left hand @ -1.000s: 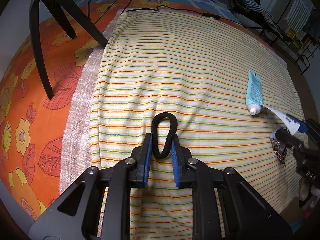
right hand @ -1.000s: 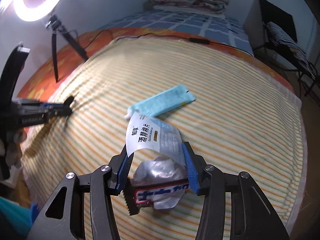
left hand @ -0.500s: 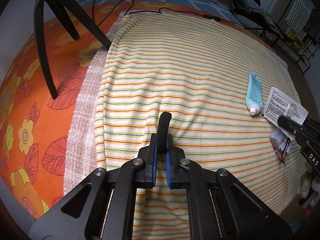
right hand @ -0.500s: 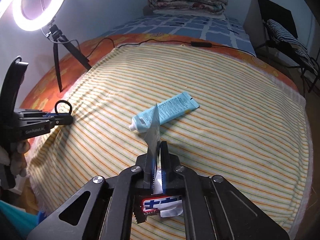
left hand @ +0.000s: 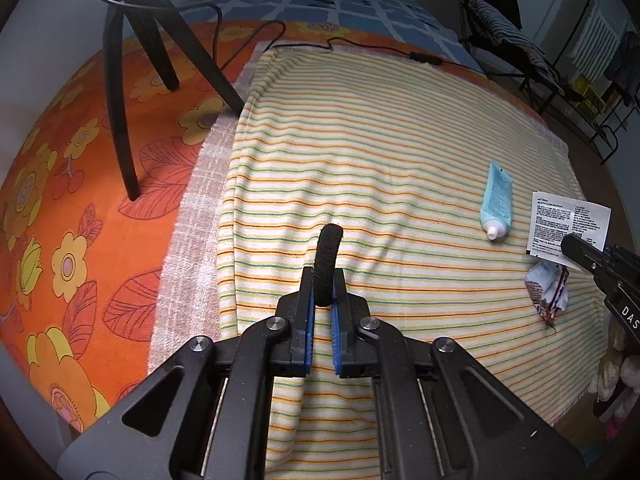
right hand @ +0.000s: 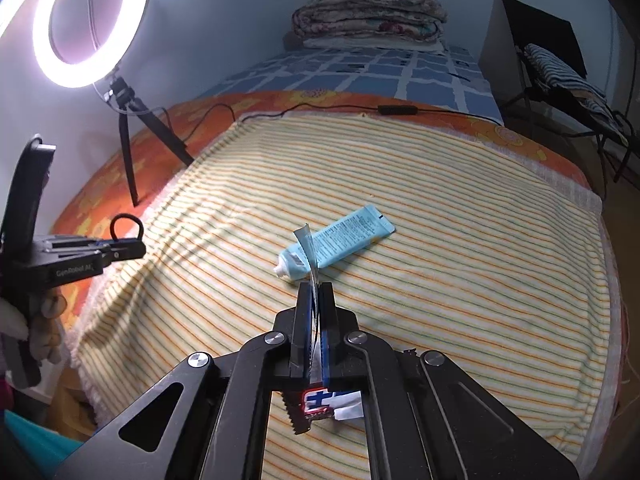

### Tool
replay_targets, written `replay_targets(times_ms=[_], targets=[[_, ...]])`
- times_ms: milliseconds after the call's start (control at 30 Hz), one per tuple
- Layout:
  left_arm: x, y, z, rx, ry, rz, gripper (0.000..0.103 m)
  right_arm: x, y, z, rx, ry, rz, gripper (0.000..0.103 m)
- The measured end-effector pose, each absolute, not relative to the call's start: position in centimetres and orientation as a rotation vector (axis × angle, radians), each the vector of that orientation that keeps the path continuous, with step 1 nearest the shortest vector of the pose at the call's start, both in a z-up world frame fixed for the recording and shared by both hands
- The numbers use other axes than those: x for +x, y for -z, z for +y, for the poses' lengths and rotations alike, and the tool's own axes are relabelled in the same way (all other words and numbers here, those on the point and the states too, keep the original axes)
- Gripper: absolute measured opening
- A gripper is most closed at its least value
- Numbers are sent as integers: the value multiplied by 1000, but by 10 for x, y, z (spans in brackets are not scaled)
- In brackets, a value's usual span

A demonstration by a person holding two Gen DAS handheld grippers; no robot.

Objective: Collect trash
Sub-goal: 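Grasp the black rubber band with the left tool while the right tool grasps the white sachet, then carry the band and sachet over the blue basket and open both tools to drop them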

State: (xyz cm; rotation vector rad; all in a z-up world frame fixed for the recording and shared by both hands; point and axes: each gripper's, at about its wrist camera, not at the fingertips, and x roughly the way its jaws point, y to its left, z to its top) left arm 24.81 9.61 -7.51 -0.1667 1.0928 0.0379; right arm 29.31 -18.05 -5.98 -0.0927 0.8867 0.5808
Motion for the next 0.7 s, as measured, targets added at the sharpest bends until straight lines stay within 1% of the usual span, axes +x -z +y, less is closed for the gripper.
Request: replay_targets(times_ms=[267,700], targets=[[226,51,87,-163,11,1056,4,272,37,-185,-68,-623,858,2],[160,16,47,-104,111,1009,5,203,6,-188,-78,-658,824,2]])
